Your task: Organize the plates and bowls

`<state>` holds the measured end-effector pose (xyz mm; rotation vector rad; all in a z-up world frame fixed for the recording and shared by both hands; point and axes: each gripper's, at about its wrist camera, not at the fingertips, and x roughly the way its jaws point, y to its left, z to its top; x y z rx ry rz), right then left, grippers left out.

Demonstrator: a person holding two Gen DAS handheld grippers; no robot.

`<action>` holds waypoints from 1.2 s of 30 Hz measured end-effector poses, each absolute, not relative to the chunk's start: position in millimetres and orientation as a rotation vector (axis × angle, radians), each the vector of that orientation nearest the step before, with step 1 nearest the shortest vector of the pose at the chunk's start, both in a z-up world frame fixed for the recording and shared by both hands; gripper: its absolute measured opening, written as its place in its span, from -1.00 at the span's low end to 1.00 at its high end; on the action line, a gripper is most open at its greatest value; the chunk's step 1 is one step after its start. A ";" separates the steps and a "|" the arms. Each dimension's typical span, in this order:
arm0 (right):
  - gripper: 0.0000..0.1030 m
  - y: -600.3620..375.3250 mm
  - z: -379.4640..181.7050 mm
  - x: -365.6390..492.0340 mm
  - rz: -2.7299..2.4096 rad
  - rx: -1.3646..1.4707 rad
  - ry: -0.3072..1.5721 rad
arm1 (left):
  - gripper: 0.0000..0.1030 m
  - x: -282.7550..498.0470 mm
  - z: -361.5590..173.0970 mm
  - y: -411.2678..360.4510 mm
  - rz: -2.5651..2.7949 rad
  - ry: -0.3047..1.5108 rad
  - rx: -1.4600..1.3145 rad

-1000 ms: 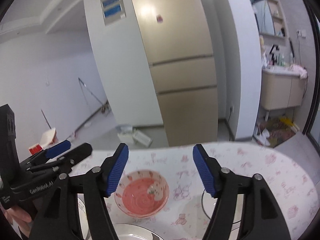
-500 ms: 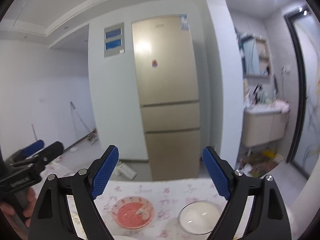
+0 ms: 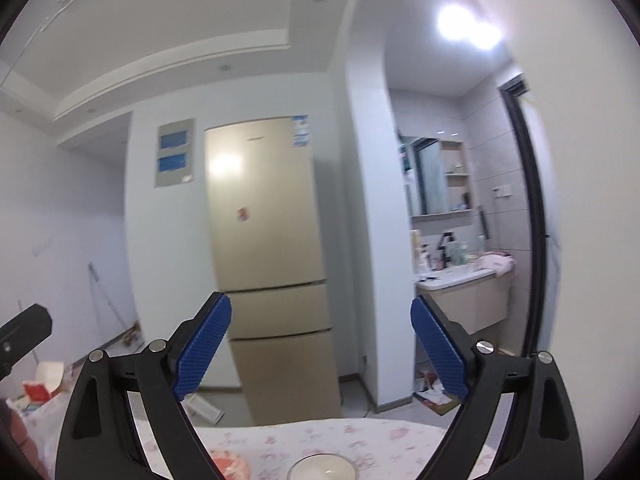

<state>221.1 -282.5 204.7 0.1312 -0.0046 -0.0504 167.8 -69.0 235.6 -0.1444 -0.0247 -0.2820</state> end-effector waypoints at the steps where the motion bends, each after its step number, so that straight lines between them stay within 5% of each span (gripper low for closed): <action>1: 0.76 -288.3 206.4 219.2 -0.054 0.137 -0.007 | 1.00 168.4 238.0 -75.3 -0.282 -0.030 -0.146; 9: 0.76 -320.2 167.6 213.9 -0.087 0.270 -0.030 | 1.00 198.2 209.5 -99.9 -0.357 0.035 -0.171; 36: 0.75 -347.5 61.7 358.4 -0.091 0.268 0.566 | 0.98 411.8 42.5 -154.3 -0.336 0.771 -0.159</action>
